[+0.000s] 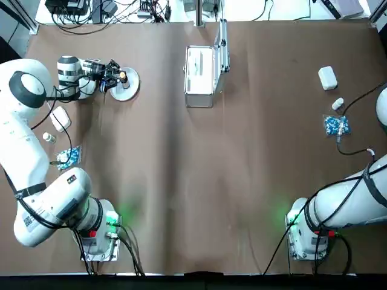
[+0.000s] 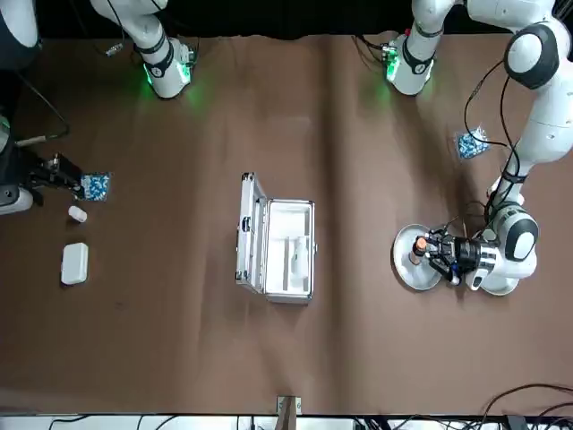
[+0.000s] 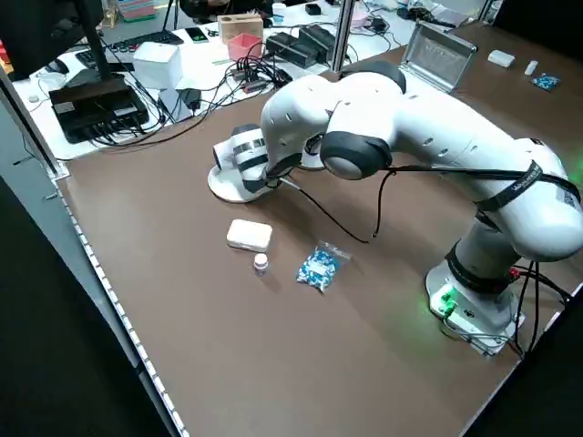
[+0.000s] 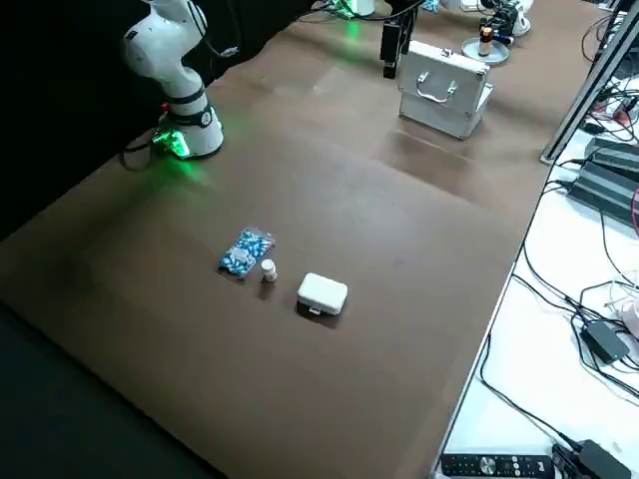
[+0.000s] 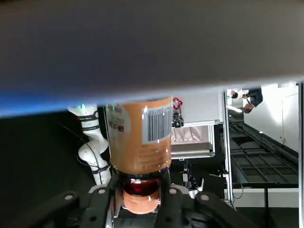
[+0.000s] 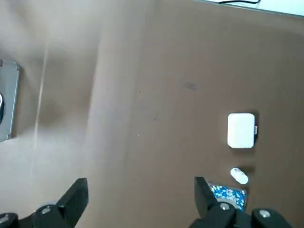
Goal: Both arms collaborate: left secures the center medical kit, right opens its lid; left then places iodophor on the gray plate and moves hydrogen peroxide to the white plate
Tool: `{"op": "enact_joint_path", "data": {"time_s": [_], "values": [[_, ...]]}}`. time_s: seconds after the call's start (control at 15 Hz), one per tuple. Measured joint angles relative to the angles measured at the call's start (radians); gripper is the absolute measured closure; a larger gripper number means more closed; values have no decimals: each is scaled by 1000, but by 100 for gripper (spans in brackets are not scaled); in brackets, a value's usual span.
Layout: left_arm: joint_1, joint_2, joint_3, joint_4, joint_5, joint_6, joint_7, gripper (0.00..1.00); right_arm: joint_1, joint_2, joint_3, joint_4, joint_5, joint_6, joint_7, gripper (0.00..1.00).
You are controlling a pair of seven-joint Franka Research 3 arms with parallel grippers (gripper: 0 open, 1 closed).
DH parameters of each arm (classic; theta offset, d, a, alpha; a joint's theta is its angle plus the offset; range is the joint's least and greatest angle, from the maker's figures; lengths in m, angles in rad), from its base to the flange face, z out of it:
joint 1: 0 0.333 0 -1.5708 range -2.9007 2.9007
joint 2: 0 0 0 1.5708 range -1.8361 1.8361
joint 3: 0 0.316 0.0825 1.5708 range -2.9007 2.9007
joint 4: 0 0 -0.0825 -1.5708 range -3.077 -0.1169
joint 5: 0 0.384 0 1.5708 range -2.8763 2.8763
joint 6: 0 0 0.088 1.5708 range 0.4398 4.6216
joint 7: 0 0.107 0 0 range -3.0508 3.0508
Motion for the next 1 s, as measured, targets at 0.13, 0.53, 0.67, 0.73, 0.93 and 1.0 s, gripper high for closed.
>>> {"op": "enact_joint_path", "data": {"time_s": [0.13,0.53,0.67,0.73,0.93,1.0], "values": [[3,-3,0,6,0,0,-19,56,3,0,0,0,0,-2,0,1],[6,-112,-15,29,46,-12,-83,0,6,0,0,0,0,-3,0,1],[-10,-171,-25,30,94,-13,-101,0,12,2,0,0,0,-3,0,1],[-25,-203,-26,30,119,-13,-111,0,15,3,0,0,0,-4,1,1],[-99,-296,-27,31,203,-2,-123,0,18,5,0,-1,0,-7,1,1],[-135,-331,-28,33,228,19,-123,0,18,5,0,-1,0,-8,1,1]]}}
